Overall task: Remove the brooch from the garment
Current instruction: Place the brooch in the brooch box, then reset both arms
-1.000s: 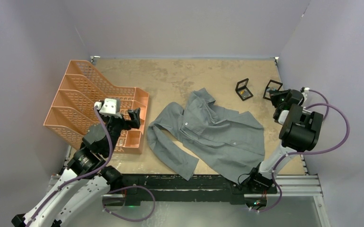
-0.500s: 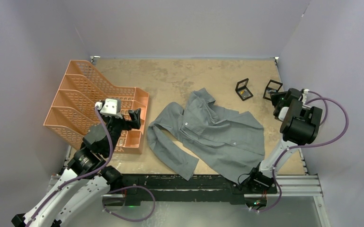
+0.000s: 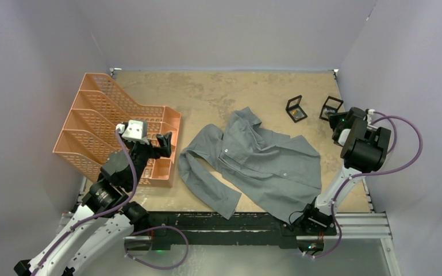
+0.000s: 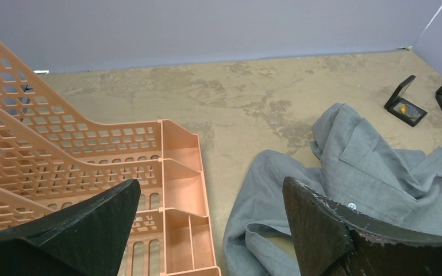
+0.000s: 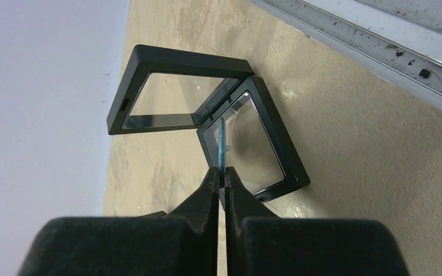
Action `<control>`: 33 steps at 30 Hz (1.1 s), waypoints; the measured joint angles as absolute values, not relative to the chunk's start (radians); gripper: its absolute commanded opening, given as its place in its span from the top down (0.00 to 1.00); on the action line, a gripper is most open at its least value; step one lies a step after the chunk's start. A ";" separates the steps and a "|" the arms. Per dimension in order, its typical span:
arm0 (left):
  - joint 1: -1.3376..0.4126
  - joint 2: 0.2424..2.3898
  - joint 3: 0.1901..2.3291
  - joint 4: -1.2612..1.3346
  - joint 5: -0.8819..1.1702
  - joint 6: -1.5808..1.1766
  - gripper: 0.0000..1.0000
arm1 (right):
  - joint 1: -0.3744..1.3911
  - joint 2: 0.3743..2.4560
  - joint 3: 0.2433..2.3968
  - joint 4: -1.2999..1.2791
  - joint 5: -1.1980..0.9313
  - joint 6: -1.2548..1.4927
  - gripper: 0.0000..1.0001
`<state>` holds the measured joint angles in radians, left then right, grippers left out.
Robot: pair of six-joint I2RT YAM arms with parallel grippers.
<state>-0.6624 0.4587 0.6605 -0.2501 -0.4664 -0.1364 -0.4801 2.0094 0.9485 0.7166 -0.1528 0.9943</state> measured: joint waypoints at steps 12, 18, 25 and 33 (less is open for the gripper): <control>-0.662 0.457 0.661 -0.250 -0.456 -0.136 0.07 | -0.480 2.005 0.979 0.656 -0.152 0.994 0.60; -0.662 0.451 0.661 -0.252 -0.451 -0.136 0.07 | -0.480 1.980 1.031 0.516 -0.136 0.950 0.49; -0.662 0.443 0.661 -0.252 -0.450 -0.137 0.07 | -0.480 1.933 1.097 0.359 -0.113 0.892 0.36; -0.662 0.427 0.661 -0.253 -0.450 -0.137 0.07 | -0.480 1.861 1.113 0.197 -0.100 0.802 0.21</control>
